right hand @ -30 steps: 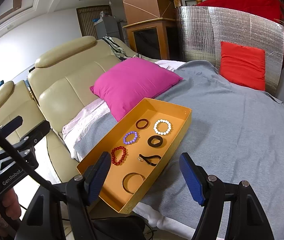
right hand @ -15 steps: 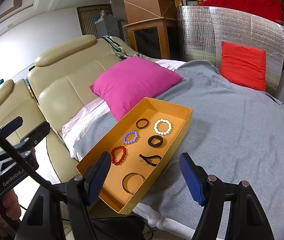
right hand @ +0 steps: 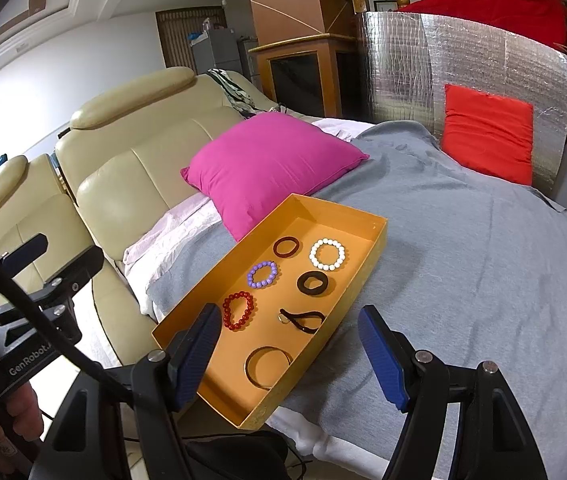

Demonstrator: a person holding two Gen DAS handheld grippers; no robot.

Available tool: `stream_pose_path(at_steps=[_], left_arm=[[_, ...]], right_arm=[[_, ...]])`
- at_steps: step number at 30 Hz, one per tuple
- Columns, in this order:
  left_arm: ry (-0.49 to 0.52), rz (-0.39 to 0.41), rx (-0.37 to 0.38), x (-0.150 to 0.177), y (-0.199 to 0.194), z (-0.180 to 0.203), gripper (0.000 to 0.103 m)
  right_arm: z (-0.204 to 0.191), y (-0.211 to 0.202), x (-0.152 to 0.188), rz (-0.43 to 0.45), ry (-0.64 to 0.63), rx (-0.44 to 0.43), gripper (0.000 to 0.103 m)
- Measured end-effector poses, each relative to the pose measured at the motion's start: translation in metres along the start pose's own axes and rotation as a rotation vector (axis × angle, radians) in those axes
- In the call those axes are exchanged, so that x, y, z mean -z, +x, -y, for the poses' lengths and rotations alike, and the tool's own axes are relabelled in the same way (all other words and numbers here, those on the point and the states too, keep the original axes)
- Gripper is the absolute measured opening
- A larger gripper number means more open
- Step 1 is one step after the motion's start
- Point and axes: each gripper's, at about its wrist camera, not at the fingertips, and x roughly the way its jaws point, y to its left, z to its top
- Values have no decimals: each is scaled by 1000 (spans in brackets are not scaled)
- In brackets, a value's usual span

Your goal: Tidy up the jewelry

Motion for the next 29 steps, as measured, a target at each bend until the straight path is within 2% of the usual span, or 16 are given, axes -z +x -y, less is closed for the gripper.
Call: stream_pose_path(at_steps=[22,27,29], left_arm=[[8,-30,-35,3,23,-1,86],[25,-16,-52,1,26,7,86],[45,-18,-30,-3,28,17,86]], right_arm=[[-11,41,-8,-22,-64,-19,74],[0,48,-9,-18,-49,-27,74],[12,48,-10,-5,-30,-23,74]])
